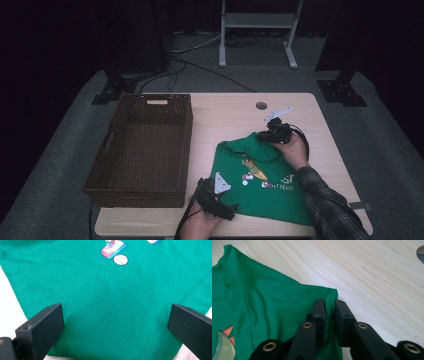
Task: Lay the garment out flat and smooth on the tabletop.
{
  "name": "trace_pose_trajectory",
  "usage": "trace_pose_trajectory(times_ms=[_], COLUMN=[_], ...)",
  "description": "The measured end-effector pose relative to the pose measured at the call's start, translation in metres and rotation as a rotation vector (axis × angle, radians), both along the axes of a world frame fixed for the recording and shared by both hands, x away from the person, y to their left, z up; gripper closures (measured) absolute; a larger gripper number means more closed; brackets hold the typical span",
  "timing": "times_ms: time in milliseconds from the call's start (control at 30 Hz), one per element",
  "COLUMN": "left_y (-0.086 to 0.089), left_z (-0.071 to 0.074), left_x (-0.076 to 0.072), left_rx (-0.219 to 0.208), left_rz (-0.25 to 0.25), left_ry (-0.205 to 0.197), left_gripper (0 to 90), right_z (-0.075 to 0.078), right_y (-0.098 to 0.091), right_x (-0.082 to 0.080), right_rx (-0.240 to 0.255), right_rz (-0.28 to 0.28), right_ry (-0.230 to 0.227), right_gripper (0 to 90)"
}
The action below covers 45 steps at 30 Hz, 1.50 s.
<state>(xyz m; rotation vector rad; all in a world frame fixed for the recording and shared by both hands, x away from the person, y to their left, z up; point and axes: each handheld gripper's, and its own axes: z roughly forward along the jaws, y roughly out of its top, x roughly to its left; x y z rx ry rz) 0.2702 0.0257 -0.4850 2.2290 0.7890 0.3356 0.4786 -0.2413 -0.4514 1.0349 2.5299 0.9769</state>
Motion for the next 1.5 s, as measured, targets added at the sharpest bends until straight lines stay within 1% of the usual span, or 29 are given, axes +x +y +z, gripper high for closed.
trace_pose_trajectory(times_ms=[233, 400, 533, 567, 633, 667, 733, 800, 833, 867, 933, 1000, 1033, 1067, 1100, 1133, 1167, 1200, 1300, 1400, 1500], left_y=[0.000, 0.000, 0.000, 0.000, 0.000, 0.000, 0.000, 0.000, 0.000, 0.000, 0.000, 0.000, 0.000, 0.000, 0.000, 0.000, 0.000, 0.000, 0.000, 0.000, 0.000], left_z=[0.000, 0.000, 0.000, 0.000, 0.000, 0.000, 0.000, 0.000, 0.000, 0.000, 0.000, 0.000, 0.000, 0.000, 0.000, 0.000, 0.000, 0.000, 0.000, 0.000, 0.000], left_x=[0.000, 0.000, 0.000, 0.000, 0.000, 0.000, 0.000, 0.000, 0.000, 0.000, 0.000, 0.000, 0.000, 0.000, 0.000, 0.000, 0.000, 0.000, 0.000, 0.000, 0.000], left_rx=[0.000, 0.001, 0.001, 0.000, 0.000, 0.000, 0.000, 0.001, 0.001, 0.001, 0.001, 0.002, 0.002, 0.002, 0.001, 0.000, 0.000, 0.000, -0.001, 0.000, 0.001], left_rz=[0.000, 0.000, 0.000, 0.000, 0.000, 0.000, 0.000, 0.000, 0.000, 0.000, 0.000, -0.001, -0.001, -0.001, 0.000, 0.000, 0.000, 0.000, 0.000, 0.001, 0.001], left_ry=[0.000, 0.000, 0.000, 0.000, 0.000, 0.000, -0.001, -0.001, -0.001, -0.001, 0.000, 0.000, 0.000, 0.000, -0.001, -0.001, -0.001, -0.001, 0.000, 0.000, 0.000], left_gripper=[0.0, 0.0, 0.0, 0.0, 0.0, 0.0, 0.0, 0.0, 0.0, 0.0, 0.0, 0.0, 0.0, 0.0, 0.0, 0.0, 0.0, 0.0, 0.0, 0.0, 0.0], right_z=[-0.004, -0.006, -0.005, -0.004, -0.004, -0.003, 0.002, 0.008, 0.014, 0.017, 0.023, 0.030, 0.030, 0.035, 0.037, 0.038, 0.038, 0.038, 0.037, 0.035, 0.031], right_y=[0.000, 0.003, 0.004, 0.004, 0.004, 0.004, 0.001, -0.002, -0.004, -0.004, -0.007, -0.010, -0.010, -0.013, -0.016, -0.017, -0.019, -0.022, -0.031, -0.040, -0.048], right_x=[0.002, 0.002, 0.003, 0.003, 0.002, 0.002, 0.002, 0.002, 0.001, 0.000, -0.002, -0.006, -0.006, -0.011, -0.014, -0.016, -0.020, -0.022, -0.032, -0.045, -0.060], right_rx=[-0.006, -0.033, -0.047, -0.048, -0.049, -0.047, -0.013, 0.017, 0.034, 0.038, 0.057, 0.061, 0.061, 0.066, 0.067, 0.065, 0.059, 0.053, 0.077, 0.099, 0.099], right_rz=[-0.007, -0.017, -0.020, -0.018, -0.023, -0.031, -0.040, -0.043, -0.040, -0.038, -0.031, -0.035, -0.035, -0.028, -0.022, -0.027, -0.032, -0.039, -0.049, -0.053, -0.058], right_ry=[0.002, -0.010, -0.008, -0.013, -0.021, -0.026, -0.033, -0.037, -0.041, -0.053, -0.062, -0.082, -0.082, -0.090, -0.098, -0.107, -0.124, -0.130, -0.126, -0.124, -0.129], right_gripper=[80.9, 80.9, 79.8, 77.0, 65.0, 61.2, 51.0, 43.6, 37.9, 34.5, 26.0, 18.6, 18.6, 13.9, 9.3, 7.1, 2.8, 0.0, 0.0, 0.0, 0.0])
